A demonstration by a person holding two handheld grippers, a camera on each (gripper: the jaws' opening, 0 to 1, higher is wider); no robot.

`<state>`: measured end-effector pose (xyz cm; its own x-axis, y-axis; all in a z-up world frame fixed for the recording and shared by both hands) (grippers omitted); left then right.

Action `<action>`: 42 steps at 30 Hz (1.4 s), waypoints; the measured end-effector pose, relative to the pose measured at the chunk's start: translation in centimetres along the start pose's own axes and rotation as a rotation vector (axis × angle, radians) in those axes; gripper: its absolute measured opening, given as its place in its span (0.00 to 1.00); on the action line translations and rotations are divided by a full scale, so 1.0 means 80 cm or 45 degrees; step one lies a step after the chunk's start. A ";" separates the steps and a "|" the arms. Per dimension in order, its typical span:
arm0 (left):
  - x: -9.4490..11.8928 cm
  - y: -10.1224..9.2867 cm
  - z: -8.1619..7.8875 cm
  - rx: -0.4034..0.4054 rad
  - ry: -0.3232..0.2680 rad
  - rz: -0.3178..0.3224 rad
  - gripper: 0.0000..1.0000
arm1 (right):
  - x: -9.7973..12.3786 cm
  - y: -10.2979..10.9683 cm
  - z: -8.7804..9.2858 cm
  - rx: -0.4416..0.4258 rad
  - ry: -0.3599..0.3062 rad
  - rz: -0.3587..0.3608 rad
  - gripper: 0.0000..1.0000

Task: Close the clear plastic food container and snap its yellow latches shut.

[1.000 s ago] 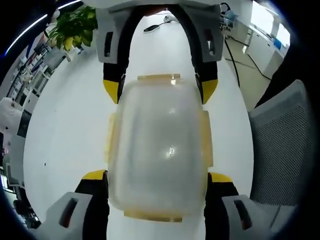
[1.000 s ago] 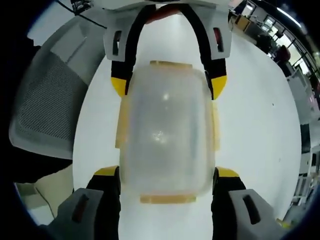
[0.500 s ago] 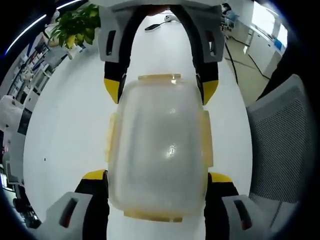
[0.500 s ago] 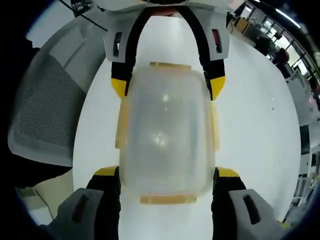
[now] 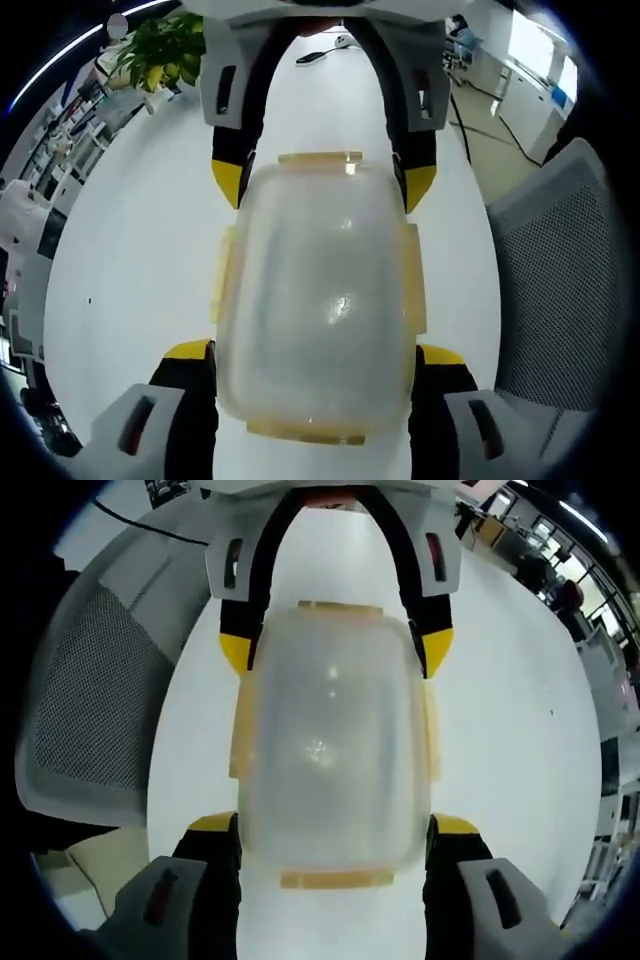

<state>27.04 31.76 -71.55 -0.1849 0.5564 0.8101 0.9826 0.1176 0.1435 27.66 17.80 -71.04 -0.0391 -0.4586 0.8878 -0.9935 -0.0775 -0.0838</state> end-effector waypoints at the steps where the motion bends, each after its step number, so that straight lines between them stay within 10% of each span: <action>1: 0.001 0.000 0.002 0.001 0.000 0.000 0.76 | -0.001 0.000 -0.002 0.000 0.000 0.000 0.72; 42: 0.040 0.027 0.068 -0.041 0.029 0.043 0.77 | -0.039 -0.012 -0.071 -0.060 -0.009 0.048 0.73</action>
<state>28.51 38.29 -71.75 -0.1512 0.5406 0.8276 0.9884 0.0724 0.1333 28.13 24.35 -71.10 -0.0762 -0.4670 0.8810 -0.9952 -0.0182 -0.0957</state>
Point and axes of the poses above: the point that each gripper's makers call its tool centre point, and the gripper's own axes: x roughly backward along the fingers, y roughly to its left, z roughly out of its underside, the point moved 10 cm from there along x, roughly backward along the fingers, and after that the axes turned 11 degrees about -y, right-handed, at the moved point
